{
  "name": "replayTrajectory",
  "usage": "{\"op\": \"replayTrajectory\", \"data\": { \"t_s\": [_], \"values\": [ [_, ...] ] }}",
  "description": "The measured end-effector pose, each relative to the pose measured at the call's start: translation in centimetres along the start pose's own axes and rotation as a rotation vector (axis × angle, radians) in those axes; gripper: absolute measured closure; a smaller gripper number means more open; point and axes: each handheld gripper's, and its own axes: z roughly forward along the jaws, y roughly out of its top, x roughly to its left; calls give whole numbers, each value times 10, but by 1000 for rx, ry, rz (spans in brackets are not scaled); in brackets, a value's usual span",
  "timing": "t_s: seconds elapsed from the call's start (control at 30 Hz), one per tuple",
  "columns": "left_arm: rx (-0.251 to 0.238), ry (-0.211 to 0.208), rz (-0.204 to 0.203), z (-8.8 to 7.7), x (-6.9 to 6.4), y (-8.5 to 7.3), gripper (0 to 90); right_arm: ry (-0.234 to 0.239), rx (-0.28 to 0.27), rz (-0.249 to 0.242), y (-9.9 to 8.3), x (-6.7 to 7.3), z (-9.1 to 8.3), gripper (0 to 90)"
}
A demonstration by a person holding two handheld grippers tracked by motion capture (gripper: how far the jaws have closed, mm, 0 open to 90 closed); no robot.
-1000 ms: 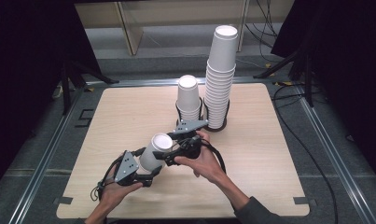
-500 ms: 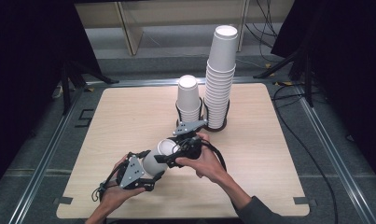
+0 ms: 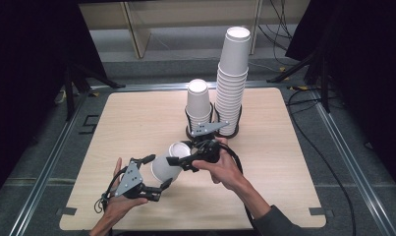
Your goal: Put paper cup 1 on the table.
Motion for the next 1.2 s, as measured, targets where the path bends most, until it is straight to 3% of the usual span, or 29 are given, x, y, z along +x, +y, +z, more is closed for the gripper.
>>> {"op": "replayTrajectory", "data": {
  "t_s": [0.07,0.1,0.13,0.17,0.37,0.47,0.5,0.63,0.67,0.97,1.07,1.2],
  "values": [
    [-22,-7,-1,0,1,0,70,-1,-11,25,1,-2,-6,258],
    [-33,-6,-2,1,0,-1,68,14,-12,66,1,-1,-9,258],
    [-51,-14,-12,1,-2,0,58,26,-40,32,2,-3,-10,259],
    [-73,-16,-8,2,-2,0,48,49,-41,54,2,-2,-10,259],
    [-71,-8,-7,2,-3,1,0,70,-54,56,4,3,-11,259],
    [-98,-16,-11,4,-6,0,3,104,-66,56,6,8,-9,259],
    [-82,-16,-3,2,-7,1,8,97,-64,45,7,9,-9,259],
    [-109,-30,1,2,-7,1,46,117,-60,51,6,11,-8,259],
    [-75,-26,4,0,-5,1,57,108,-59,40,6,10,-8,258],
    [-6,-49,34,-2,0,4,122,108,-32,51,4,4,-8,242],
    [9,-59,31,-2,1,4,130,95,-5,23,3,2,-8,229],
    [81,-74,37,-1,4,1,137,9,45,-49,5,4,-12,179]
  ]
}}
